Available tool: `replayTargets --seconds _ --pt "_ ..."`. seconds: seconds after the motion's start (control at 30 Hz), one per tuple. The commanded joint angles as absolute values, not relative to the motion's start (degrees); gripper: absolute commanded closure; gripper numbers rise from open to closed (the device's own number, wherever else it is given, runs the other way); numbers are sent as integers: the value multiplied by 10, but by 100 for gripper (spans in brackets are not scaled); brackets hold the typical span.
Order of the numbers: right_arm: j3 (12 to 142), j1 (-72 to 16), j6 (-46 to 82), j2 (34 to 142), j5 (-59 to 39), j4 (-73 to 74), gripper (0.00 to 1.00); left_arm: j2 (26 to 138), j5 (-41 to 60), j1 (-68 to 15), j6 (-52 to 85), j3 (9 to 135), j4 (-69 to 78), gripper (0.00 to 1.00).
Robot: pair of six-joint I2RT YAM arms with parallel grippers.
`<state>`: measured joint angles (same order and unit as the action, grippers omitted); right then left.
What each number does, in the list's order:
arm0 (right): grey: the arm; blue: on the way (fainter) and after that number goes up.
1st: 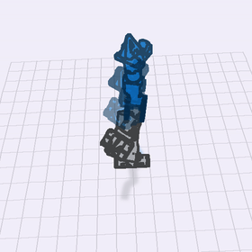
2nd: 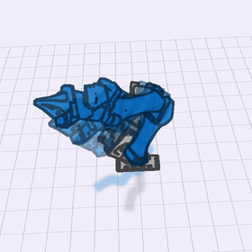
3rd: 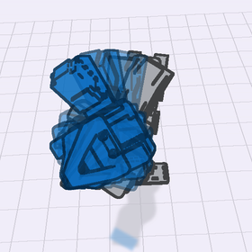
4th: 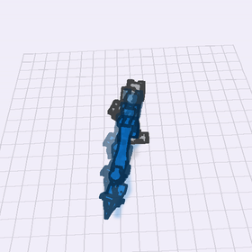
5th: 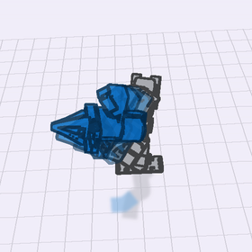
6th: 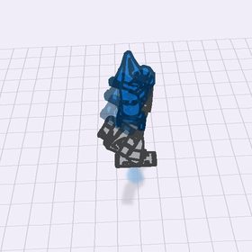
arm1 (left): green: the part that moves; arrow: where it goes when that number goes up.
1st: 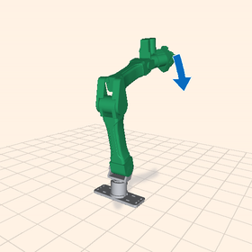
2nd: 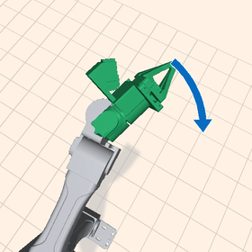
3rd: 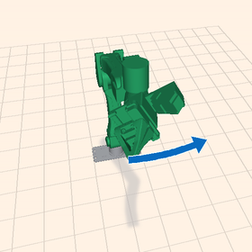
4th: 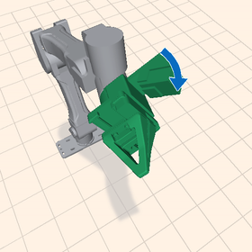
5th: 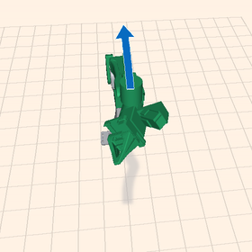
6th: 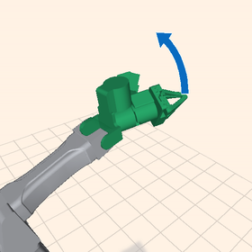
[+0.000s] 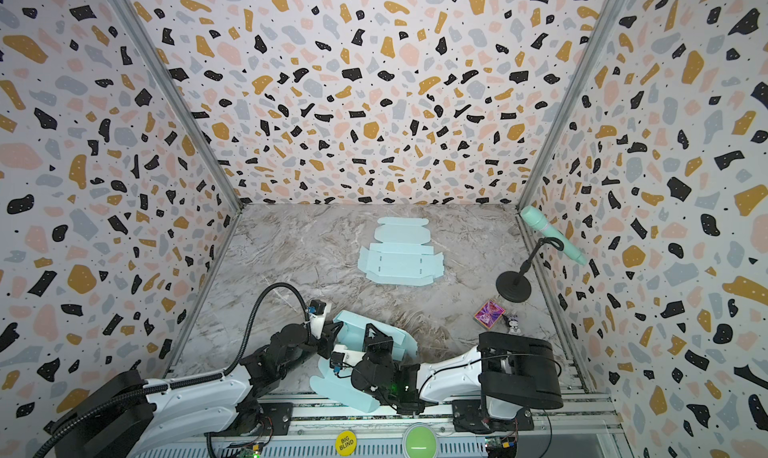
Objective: Fold the paper box
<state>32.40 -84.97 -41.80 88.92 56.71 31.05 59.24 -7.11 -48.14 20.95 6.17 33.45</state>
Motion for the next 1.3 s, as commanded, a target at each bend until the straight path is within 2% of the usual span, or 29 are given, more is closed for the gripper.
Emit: replayTargets --seconds 0.0,0.13,0.2,0.37,0.53,0.67,0.83,0.93,1.27 --pt "335 -857 -335 869 492 234 76 581 -74 -490 210 71 364 86" --pt "341 -858 -243 804 412 171 58 579 -82 -492 207 70 364 87" --pt "336 -858 -207 764 376 160 52 584 -86 -493 205 72 363 87" --pt "321 -859 -142 658 315 170 47 594 -88 -493 205 71 372 86" --pt "275 -854 -75 539 249 241 41 584 -101 -498 201 75 360 85" --pt "290 -791 13 504 217 232 40 575 -110 -501 198 74 358 83" --pt "347 -623 160 558 89 212 40 582 -122 -503 192 76 366 82" --pt "376 -563 197 623 17 208 41 586 -123 -504 187 78 373 82" --pt "427 -539 219 772 -60 198 45 602 -134 -515 170 78 391 83"
